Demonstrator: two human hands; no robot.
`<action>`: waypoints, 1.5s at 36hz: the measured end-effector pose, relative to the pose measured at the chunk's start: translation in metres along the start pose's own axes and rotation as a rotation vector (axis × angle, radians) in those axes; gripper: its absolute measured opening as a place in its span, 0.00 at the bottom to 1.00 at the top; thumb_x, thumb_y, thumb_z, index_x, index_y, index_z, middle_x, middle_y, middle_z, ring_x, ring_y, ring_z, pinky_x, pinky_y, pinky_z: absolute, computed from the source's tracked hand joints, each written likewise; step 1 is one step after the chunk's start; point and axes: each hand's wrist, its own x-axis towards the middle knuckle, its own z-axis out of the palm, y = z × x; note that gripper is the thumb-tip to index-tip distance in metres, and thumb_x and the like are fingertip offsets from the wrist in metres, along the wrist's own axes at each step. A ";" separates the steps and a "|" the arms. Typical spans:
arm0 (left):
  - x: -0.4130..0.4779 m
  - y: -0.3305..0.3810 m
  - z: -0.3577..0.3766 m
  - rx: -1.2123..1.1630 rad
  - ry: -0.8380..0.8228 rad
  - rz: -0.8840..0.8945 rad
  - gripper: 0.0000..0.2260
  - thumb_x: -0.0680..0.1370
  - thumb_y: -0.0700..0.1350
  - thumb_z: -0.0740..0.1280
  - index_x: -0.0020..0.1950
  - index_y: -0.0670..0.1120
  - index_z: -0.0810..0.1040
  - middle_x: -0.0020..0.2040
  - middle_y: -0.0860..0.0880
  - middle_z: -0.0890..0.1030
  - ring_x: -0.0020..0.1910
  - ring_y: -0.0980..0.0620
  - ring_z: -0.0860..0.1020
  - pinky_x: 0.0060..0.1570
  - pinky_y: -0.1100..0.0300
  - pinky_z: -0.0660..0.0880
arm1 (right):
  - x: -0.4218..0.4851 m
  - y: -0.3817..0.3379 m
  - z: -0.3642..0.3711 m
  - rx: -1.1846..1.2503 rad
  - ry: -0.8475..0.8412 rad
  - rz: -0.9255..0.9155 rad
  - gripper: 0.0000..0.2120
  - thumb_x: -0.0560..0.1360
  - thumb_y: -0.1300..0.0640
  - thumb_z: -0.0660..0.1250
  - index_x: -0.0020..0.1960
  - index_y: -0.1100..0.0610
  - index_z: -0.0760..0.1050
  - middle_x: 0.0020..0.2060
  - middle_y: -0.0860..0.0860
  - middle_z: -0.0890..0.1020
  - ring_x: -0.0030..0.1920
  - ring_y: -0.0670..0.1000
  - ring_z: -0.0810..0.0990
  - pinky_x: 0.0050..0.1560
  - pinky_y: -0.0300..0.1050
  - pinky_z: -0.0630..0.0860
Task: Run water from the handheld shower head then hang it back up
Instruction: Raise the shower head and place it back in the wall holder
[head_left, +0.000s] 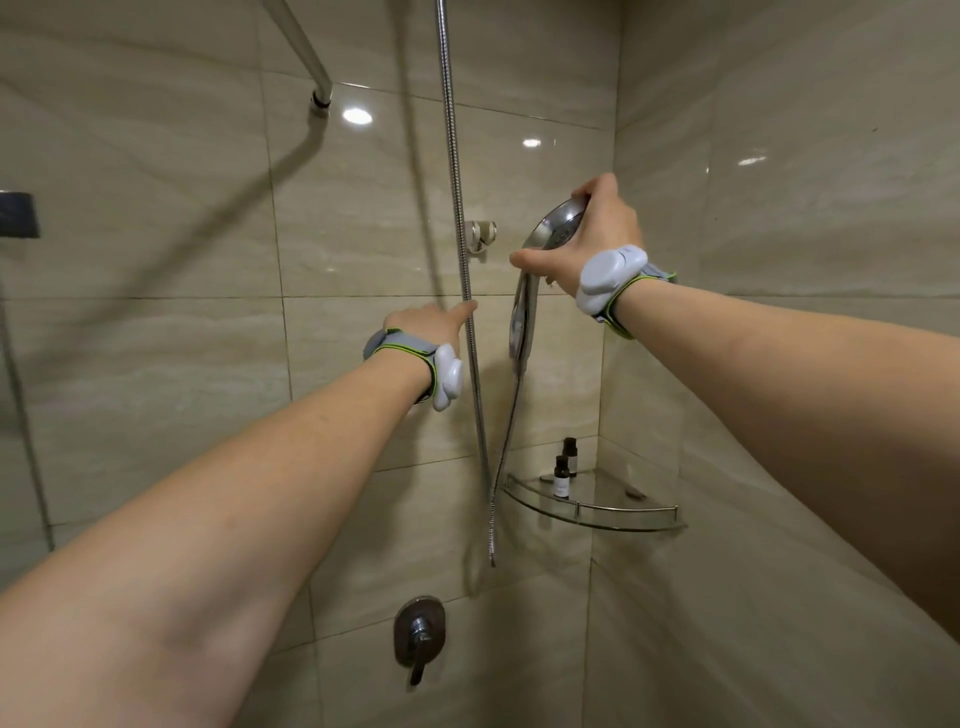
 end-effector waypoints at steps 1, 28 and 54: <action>0.000 -0.001 -0.004 0.014 0.013 0.018 0.43 0.71 0.38 0.65 0.80 0.60 0.48 0.67 0.42 0.72 0.58 0.40 0.78 0.42 0.56 0.69 | 0.003 -0.003 0.000 0.003 -0.002 0.000 0.42 0.58 0.43 0.83 0.63 0.57 0.67 0.53 0.51 0.78 0.49 0.53 0.81 0.48 0.47 0.81; 0.039 -0.036 -0.035 0.084 -0.017 -0.122 0.19 0.72 0.35 0.62 0.64 0.38 0.72 0.58 0.37 0.77 0.57 0.38 0.78 0.60 0.42 0.75 | 0.063 -0.025 0.003 0.054 0.083 -0.019 0.43 0.53 0.39 0.84 0.57 0.55 0.67 0.51 0.49 0.80 0.48 0.53 0.82 0.50 0.52 0.82; 0.081 -0.055 -0.034 0.189 -0.101 -0.177 0.04 0.64 0.37 0.67 0.29 0.44 0.75 0.26 0.48 0.66 0.34 0.53 0.68 0.37 0.56 0.71 | 0.115 -0.036 0.033 0.174 0.297 -0.069 0.42 0.53 0.39 0.82 0.58 0.54 0.66 0.53 0.50 0.78 0.49 0.54 0.80 0.52 0.51 0.82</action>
